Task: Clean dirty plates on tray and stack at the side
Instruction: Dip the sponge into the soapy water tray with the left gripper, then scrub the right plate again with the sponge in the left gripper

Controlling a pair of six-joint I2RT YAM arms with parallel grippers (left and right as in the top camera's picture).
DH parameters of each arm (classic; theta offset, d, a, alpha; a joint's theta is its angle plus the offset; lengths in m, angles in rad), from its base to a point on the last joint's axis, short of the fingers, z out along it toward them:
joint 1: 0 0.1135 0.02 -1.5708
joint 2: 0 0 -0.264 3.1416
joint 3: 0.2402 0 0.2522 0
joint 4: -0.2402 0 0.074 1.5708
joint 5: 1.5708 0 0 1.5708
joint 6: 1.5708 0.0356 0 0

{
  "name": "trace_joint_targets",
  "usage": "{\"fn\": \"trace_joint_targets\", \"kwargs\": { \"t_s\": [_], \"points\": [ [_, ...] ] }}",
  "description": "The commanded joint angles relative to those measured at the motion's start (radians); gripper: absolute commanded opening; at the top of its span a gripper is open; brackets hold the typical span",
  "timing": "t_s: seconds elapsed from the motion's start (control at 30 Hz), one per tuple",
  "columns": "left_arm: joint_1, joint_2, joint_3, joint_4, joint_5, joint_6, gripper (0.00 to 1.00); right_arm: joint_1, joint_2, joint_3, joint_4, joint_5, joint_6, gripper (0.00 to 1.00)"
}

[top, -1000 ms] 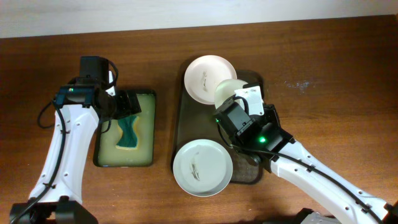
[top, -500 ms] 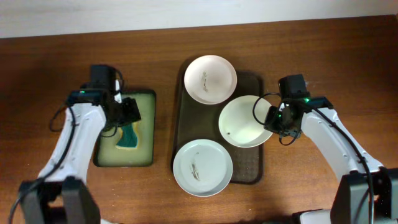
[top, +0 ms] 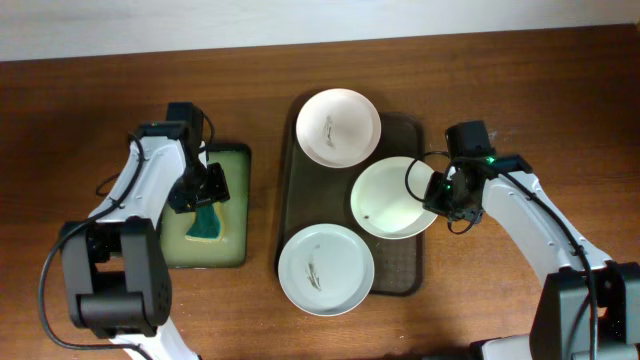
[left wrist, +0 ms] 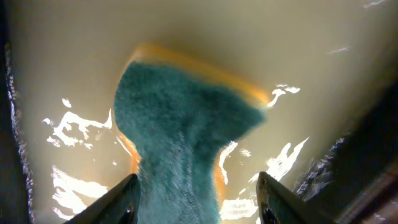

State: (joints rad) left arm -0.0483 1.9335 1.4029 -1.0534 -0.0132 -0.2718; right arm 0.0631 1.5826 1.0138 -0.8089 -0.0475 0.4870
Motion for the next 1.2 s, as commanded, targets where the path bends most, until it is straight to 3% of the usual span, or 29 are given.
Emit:
{"fn": "trace_joint_targets", "kwargs": {
  "t_s": [0.0,0.07,0.1,0.23,0.3,0.37,0.43,0.5,0.6,0.77,1.0,1.1,1.17],
  "points": [
    [0.000,-0.015,-0.171,0.152,-0.061,-0.006,0.41,0.002,0.002,-0.003,0.002,-0.009,0.000,0.04],
    [-0.001,-0.015,-0.241,0.248,-0.054,-0.027,0.03,0.002,0.002,-0.003,0.002,-0.009,0.000,0.04],
    [-0.002,-0.018,-0.239,0.244,-0.041,-0.026,0.00,0.002,0.002,-0.003,0.002,-0.010,0.000,0.04],
    [-0.021,-0.067,-0.051,0.067,-0.028,-0.025,0.00,0.002,0.002,-0.003,0.002,-0.009,0.000,0.04],
    [-0.067,-0.077,0.002,0.063,-0.014,-0.011,0.00,0.002,0.002,-0.003,0.001,-0.009,0.000,0.04],
    [-0.133,-0.077,0.037,0.069,0.106,-0.011,0.00,0.002,0.002,-0.003,0.003,-0.009,0.000,0.04],
    [-0.232,-0.077,0.116,0.137,0.270,-0.012,0.00,0.002,0.002,-0.003,0.015,-0.009,0.000,0.04],
    [-0.386,-0.073,0.143,0.309,0.422,-0.084,0.00,0.009,0.002,-0.003,0.040,-0.022,-0.057,0.04],
    [-0.591,-0.024,0.143,0.438,0.417,-0.147,0.00,0.080,0.021,-0.009,0.091,0.068,-0.113,0.04],
    [-0.645,0.114,0.143,0.500,0.491,-0.263,0.00,0.095,0.056,-0.015,0.085,0.066,-0.006,0.04],
    [-0.664,0.212,0.143,0.476,0.424,-0.274,0.00,0.095,0.056,-0.015,0.081,0.066,-0.006,0.04],
    [-0.658,0.250,0.143,0.370,0.131,-0.273,0.00,0.095,0.056,-0.015,0.070,0.066,-0.006,0.04],
    [-0.625,0.259,0.150,0.310,0.043,-0.274,0.00,0.095,0.056,-0.015,0.066,0.067,-0.006,0.04]
  ]
}}
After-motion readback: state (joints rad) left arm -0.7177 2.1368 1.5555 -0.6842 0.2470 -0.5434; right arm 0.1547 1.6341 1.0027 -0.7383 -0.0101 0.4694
